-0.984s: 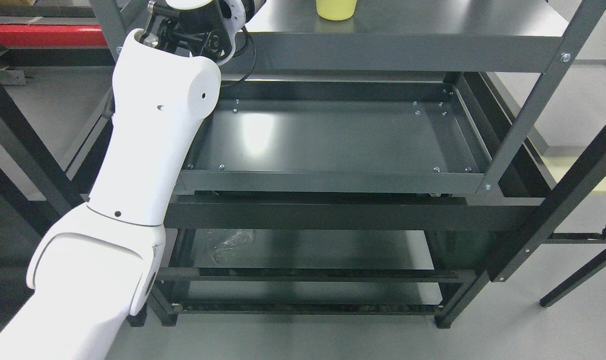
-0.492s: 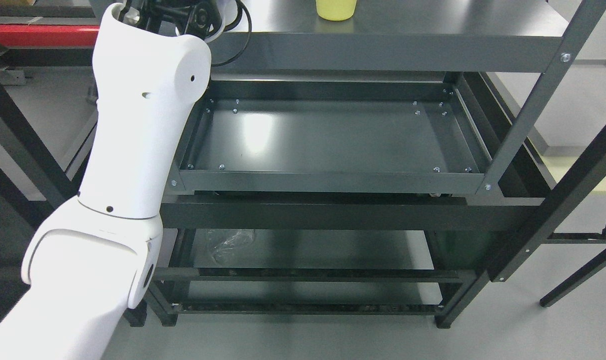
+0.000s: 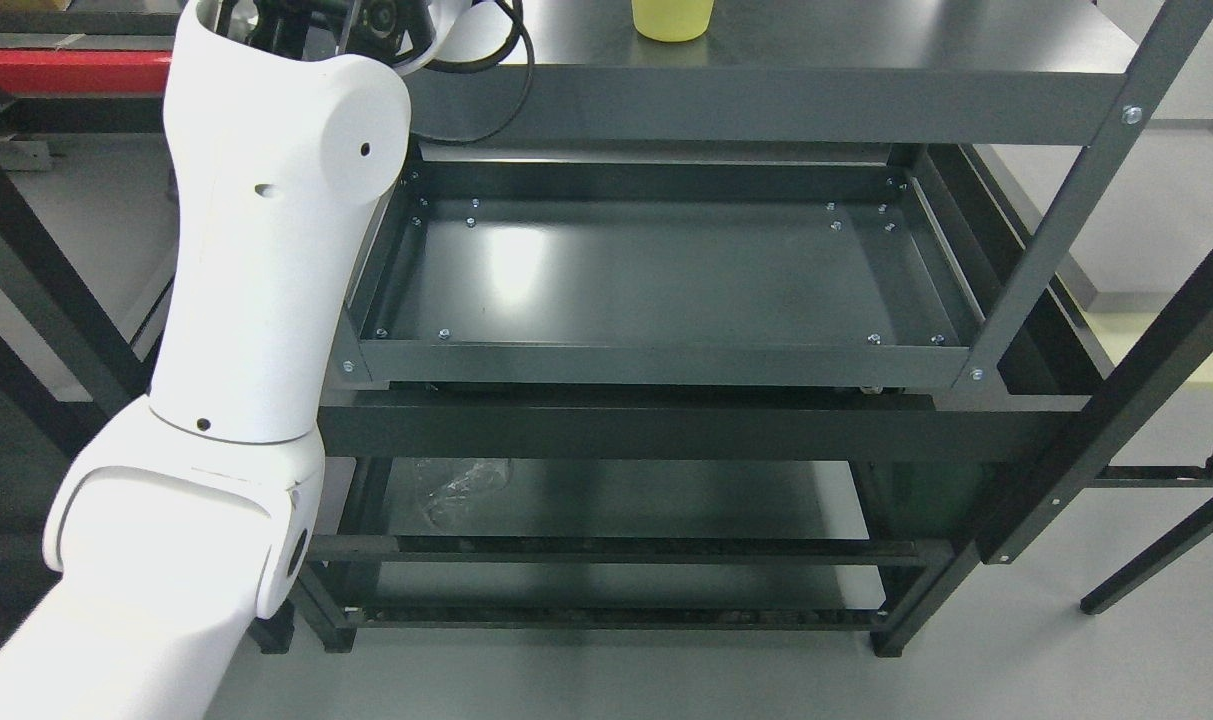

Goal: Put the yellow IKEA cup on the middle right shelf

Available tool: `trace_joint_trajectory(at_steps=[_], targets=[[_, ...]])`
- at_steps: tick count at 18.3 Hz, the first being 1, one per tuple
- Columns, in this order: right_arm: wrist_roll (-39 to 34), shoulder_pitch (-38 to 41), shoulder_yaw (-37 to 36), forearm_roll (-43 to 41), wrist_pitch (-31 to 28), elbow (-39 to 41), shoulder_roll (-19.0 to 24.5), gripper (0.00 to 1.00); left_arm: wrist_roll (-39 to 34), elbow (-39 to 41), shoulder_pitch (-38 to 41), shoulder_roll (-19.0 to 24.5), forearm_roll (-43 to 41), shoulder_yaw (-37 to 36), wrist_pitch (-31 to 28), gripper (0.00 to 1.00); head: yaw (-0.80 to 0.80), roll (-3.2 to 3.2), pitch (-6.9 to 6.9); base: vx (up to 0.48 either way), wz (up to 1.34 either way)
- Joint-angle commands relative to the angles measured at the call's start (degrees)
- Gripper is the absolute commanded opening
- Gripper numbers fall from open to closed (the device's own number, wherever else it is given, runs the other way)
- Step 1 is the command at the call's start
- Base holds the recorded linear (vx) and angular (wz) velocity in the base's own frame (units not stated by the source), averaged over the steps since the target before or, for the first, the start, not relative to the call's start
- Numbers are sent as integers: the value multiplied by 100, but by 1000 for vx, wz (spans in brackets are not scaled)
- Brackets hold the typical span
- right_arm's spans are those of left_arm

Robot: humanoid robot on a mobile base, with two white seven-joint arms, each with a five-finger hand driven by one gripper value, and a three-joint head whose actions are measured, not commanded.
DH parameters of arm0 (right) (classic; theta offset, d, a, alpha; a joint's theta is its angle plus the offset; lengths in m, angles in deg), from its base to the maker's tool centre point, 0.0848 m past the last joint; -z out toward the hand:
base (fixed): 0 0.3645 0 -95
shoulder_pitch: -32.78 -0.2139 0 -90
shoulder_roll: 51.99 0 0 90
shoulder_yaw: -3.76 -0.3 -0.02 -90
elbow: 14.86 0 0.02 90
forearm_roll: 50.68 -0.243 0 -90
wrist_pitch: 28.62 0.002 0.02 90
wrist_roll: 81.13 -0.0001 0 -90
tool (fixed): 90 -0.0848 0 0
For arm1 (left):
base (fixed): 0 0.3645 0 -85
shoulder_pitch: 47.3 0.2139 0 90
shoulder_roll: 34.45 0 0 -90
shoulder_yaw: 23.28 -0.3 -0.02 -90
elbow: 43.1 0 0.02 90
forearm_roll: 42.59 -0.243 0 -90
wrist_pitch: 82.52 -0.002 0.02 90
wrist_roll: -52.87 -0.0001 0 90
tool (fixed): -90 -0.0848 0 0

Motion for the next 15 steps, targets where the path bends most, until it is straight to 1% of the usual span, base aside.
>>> trace_joint_trajectory(at_steps=[1, 3, 5, 8, 9, 10, 12, 14, 15], targets=[[-4, 79, 97, -141, 1, 0, -100, 99, 944, 1072, 552, 100, 622, -599, -28, 96, 0, 0, 0, 0, 0], [-4, 79, 97, -141, 1, 0, -100, 99, 989, 1555, 1061, 100, 807, -1091, -19, 97, 0, 0, 0, 0, 0], [-4, 79, 97, -141, 1, 0, -100, 99, 989, 1838, 1580, 100, 896, -1479, 7, 97, 0, 0, 0, 0, 0], [-4, 79, 97, -141, 1, 0, -100, 99, 928, 1856, 2502, 100, 835, -1945, 77, 98, 0, 0, 0, 0, 0], [-4, 79, 97, -141, 1, 0, -100, 99, 901, 1839, 2749, 100, 765, -2033, 199, 98, 0, 0, 0, 0, 0], [-4, 79, 97, -141, 1, 0, -100, 99, 875, 1795, 3065, 100, 538, -2130, 592, 98, 0, 0, 0, 0, 0], [-4, 79, 97, -141, 1, 0, -100, 99, 665, 1559, 3619, 100, -173, -2219, 1427, 98, 0, 0, 0, 0, 0], [-4, 79, 97, -141, 1, 0, -100, 99, 87, 1199, 4103, 100, -912, -2105, 2079, 99, 0, 0, 0, 0, 0], [-4, 79, 97, -141, 1, 0, -100, 99, -403, 953, 4297, 100, -1254, -1957, 2473, 99, 0, 0, 0, 0, 0]])
